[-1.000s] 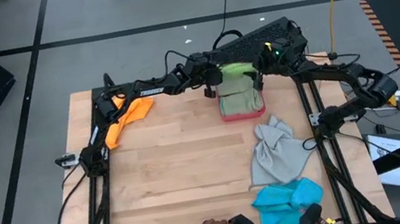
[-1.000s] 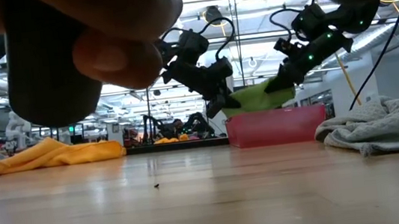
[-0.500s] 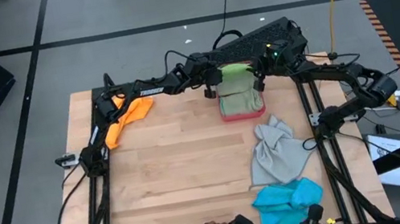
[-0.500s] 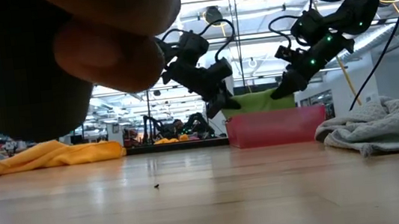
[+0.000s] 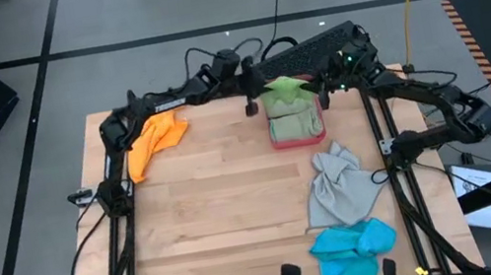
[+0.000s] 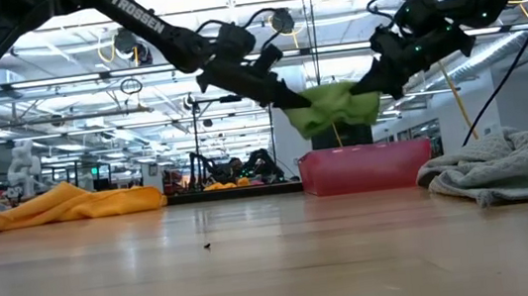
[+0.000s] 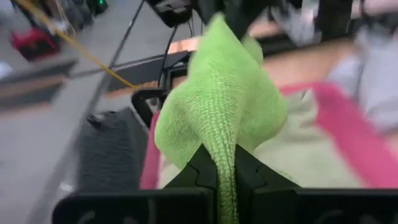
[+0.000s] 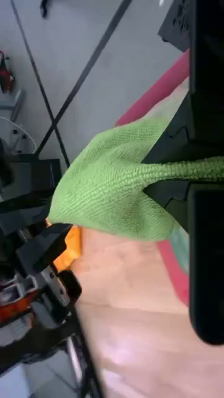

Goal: Fold microfiber towels
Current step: Stack the dark green microfiber cloth on the top light green microfiber cloth in the red bin

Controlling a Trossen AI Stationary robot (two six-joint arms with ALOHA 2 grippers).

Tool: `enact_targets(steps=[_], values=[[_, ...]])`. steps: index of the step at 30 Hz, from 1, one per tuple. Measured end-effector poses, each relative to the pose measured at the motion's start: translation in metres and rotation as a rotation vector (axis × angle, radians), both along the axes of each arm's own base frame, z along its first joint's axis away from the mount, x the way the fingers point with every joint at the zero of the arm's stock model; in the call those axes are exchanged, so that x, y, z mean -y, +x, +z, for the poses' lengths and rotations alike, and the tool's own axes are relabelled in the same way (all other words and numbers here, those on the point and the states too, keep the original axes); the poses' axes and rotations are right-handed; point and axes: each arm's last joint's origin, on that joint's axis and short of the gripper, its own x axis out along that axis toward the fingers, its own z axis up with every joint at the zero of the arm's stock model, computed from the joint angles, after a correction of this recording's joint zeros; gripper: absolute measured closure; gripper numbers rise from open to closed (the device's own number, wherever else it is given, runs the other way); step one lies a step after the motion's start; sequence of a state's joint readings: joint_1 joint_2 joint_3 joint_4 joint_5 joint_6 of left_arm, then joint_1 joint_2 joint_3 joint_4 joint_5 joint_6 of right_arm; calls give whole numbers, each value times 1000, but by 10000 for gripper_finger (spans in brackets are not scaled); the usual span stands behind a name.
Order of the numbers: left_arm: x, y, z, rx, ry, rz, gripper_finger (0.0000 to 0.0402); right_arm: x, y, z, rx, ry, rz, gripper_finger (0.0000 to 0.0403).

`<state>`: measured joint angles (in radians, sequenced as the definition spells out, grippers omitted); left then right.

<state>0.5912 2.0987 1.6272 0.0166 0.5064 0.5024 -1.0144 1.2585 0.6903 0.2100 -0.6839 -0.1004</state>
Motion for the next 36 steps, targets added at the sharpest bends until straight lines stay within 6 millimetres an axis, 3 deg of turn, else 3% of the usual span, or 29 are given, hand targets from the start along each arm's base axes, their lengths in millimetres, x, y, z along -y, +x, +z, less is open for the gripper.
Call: enact_targets(steps=[4, 11, 17, 22, 29, 36], values=[[-13, -8, -2, 15, -211, 72, 376, 13, 5, -6, -38, 72, -13, 395], [-17, -13, -7, -14, -377, 151, 375, 43, 14, -28, -124, 240, -45, 395], [-16, -13, -8, -25, -433, 154, 392, 46, 11, -34, -188, 269, -74, 394], [-19, -15, -10, -28, -562, 214, 362, 48, 9, -35, -231, 259, -159, 394], [-3, -5, -13, -78, -523, 285, 363, 47, 3, -43, -395, 255, -335, 394], [-5, -6, -13, -79, -480, 377, 394, 47, 3, -44, -396, 253, -331, 367]])
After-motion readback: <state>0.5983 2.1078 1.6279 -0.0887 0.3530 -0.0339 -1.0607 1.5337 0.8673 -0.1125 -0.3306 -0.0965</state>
